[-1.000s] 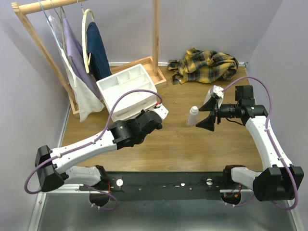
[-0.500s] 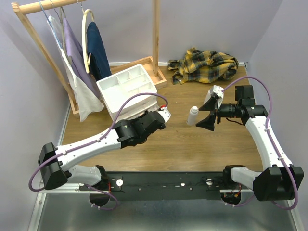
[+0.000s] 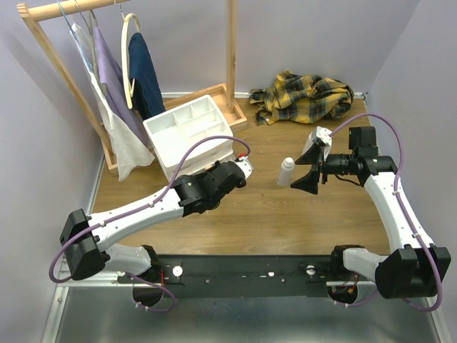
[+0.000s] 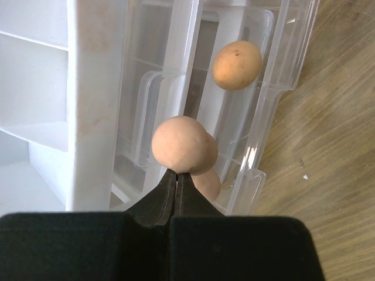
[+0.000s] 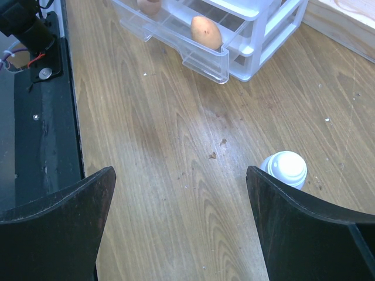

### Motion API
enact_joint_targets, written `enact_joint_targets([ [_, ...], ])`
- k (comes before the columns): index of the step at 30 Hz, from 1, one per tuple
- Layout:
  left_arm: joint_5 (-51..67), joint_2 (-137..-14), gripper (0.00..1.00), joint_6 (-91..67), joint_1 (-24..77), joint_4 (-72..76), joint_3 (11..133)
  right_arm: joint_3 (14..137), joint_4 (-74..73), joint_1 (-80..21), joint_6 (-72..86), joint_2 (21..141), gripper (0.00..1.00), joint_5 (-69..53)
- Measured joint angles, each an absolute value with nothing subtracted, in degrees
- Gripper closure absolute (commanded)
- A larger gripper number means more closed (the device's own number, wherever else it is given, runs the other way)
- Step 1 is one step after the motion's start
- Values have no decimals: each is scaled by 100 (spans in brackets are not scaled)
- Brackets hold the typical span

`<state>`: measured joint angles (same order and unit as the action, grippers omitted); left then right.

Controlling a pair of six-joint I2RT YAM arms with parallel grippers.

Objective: Organize the makeup
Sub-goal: Place the makeup tool in the drawer, then close the drawer in the storage box.

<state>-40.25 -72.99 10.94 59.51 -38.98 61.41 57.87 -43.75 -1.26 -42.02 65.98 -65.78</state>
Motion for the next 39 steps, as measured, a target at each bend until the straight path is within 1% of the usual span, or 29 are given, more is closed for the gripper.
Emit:
enact_joint_targets([
  [2, -4032, -7343, 97, 1096, 5918, -3881, 6141, 5787, -4372, -126, -4202, 6598, 0, -6578],
  [6, -4062, -7463, 78, 1096, 5887, -3861, 6136, 5787, -4375, -126, -4204, 6598, 0, -6578],
  [8, -4095, -7537, 71, 1092, 5885, -3861, 6136, 5787, -4375, -126, -4204, 6598, 0, -6578],
  [9, -4123, -7575, 64, 1087, 5883, -3861, 6136, 5787, -4375, -126, -4204, 6598, 0, -6578],
  [11, -4193, -7669, 58, 1066, 5865, -3861, 6134, 5787, -4375, -126, -4204, 6598, 0, -6578],
  [12, -4222, -7708, 52, 1044, 5852, -3868, 6134, 5787, -4375, -126, -4204, 6598, 0, -6578],
  [13, -4246, -7732, 50, 1037, 5843, -3868, 6132, 5787, -4375, -126, -4204, 6598, 0, -6578],
  [20, -4338, -7752, 41, 893, 5813, -3872, 6132, 5787, -4375, -126, -4204, 6598, 0, -6578],
  [21, -4340, -7749, 37, 867, 5813, -3872, 6132, 5787, -4375, -126, -4204, 6598, 0, -6578],
  [23, -4344, -7717, 34, 827, 5813, -3872, 6132, 5787, -4375, -126, -4204, 6598, 0, -6578],
  [27, -4327, -7509, 21, 742, 5813, -3861, 6132, 5787, -4375, -126, -4204, 6598, 0, -6578],
  [32, -4237, -7094, 13, 676, 5811, -3750, 6128, 5787, -4375, -126, -4206, 6598, 0, -6578],
  [35, -4071, -6893, 9, 642, 5767, -3649, 6106, 5787, -4375, -126, -4206, 6598, 0, -6578],
  [36, -3994, -6831, 6, 633, 5745, -3614, 6090, 5787, -4375, -126, -4206, 6598, 0, -6578],
  [37, -3920, -6768, 6, 613, 5730, -3586, 6071, 5787, -4375, -126, -4206, 6598, 0, -6578],
  [39, -3774, -6681, 1, 591, 5699, -3555, 6040, 5787, -4375, -126, -4206, 6598, 0, -6578],
])
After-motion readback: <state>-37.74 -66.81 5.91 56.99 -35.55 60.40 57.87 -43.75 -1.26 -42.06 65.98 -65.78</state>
